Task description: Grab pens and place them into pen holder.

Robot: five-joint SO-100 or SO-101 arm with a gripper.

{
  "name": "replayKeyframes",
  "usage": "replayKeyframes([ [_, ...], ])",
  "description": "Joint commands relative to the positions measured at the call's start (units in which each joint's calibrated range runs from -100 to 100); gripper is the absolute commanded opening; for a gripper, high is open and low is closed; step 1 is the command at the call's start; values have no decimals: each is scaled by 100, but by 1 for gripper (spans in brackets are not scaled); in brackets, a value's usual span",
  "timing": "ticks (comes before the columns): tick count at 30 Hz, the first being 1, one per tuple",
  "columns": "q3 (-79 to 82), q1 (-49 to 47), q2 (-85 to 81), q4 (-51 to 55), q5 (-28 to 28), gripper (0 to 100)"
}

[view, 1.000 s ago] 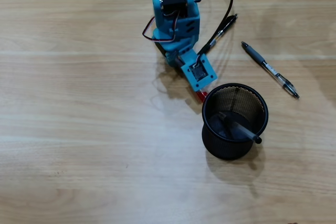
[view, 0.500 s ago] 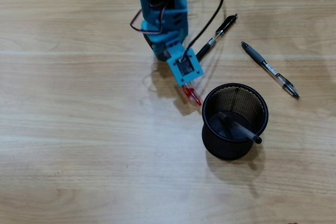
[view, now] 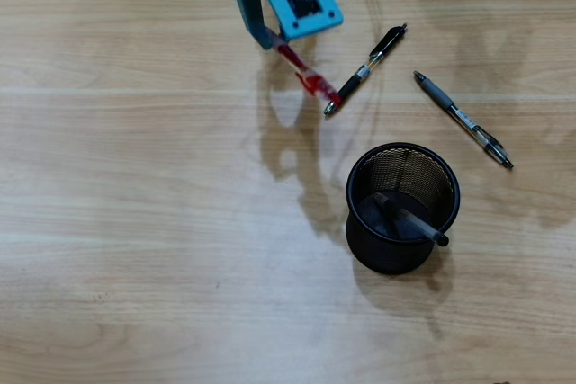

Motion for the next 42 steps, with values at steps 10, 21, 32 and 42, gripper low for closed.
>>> replayKeyframes([
  [10, -1296, -846, -139, -935, -599, 2],
  [21, -1323, -1788, 1347, -3969, -1044, 2],
  [32, -1260, -1870, 2502, -6001, -1384, 2],
  [42, -1251, -1943, 3385, -7222, -1567, 2],
])
